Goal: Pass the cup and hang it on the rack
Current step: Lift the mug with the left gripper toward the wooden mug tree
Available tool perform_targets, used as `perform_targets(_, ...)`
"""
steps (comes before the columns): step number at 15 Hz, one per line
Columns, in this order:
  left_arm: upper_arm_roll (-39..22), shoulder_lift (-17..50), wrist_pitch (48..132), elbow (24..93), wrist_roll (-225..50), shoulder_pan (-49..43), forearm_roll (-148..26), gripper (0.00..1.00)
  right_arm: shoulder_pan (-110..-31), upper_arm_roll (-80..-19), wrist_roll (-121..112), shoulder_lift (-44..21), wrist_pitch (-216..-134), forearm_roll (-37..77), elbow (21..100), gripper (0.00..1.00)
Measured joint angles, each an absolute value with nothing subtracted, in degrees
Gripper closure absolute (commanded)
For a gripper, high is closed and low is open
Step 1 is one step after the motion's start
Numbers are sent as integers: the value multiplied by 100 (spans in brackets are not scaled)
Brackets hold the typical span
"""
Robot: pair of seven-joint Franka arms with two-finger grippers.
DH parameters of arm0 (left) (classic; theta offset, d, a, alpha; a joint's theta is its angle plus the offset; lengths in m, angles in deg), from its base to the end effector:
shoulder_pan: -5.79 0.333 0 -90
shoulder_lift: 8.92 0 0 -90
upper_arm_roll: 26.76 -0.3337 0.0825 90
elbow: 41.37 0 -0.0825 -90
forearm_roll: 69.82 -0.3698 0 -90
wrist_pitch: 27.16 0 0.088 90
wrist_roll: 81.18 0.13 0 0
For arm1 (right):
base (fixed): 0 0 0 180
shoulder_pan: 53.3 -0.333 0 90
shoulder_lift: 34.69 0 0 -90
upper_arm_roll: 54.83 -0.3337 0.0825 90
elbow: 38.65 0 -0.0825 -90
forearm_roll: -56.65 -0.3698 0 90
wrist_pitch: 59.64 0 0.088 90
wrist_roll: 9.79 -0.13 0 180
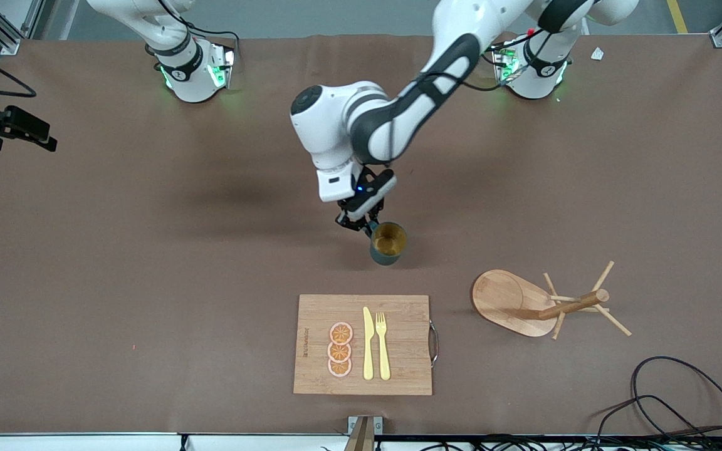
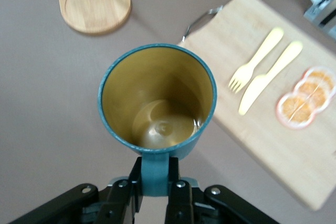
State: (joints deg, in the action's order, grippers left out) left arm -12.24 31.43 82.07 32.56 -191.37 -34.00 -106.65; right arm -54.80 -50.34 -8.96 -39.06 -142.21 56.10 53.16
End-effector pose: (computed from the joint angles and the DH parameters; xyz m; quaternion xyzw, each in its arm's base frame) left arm 0.5072 -0.5333 0.3392 -0.9003 -0.3770 -0.2092 0.0598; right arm 0.4986 -0.0264 0.6338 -0.9989 0.0182 0.0423 0.0092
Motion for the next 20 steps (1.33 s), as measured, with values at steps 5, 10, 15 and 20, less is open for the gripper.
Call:
perform_targets(5,-1240,2246,8201,3222,-17424,-2306,-8960,99,-5475,-5038,-917,-3997,-14252,5615,5385,0)
perform_targets(10,-1242,1771,8142,3238,-15961,-1182,-7331,100,-5462,-5023,-928,-4017,-14141,5615,5226,0)
perform_targets(15,-1243,1733,8078,3277,-15457,-462,-6066,100,-5461,-5022,-926,-4029,-14067,5615,5038,0)
perform_targets(20,-1254,1736,7641,3347,-14636,372,-4747,100,-5461,-5026,-925,-4029,-13984,5615,5023,0)
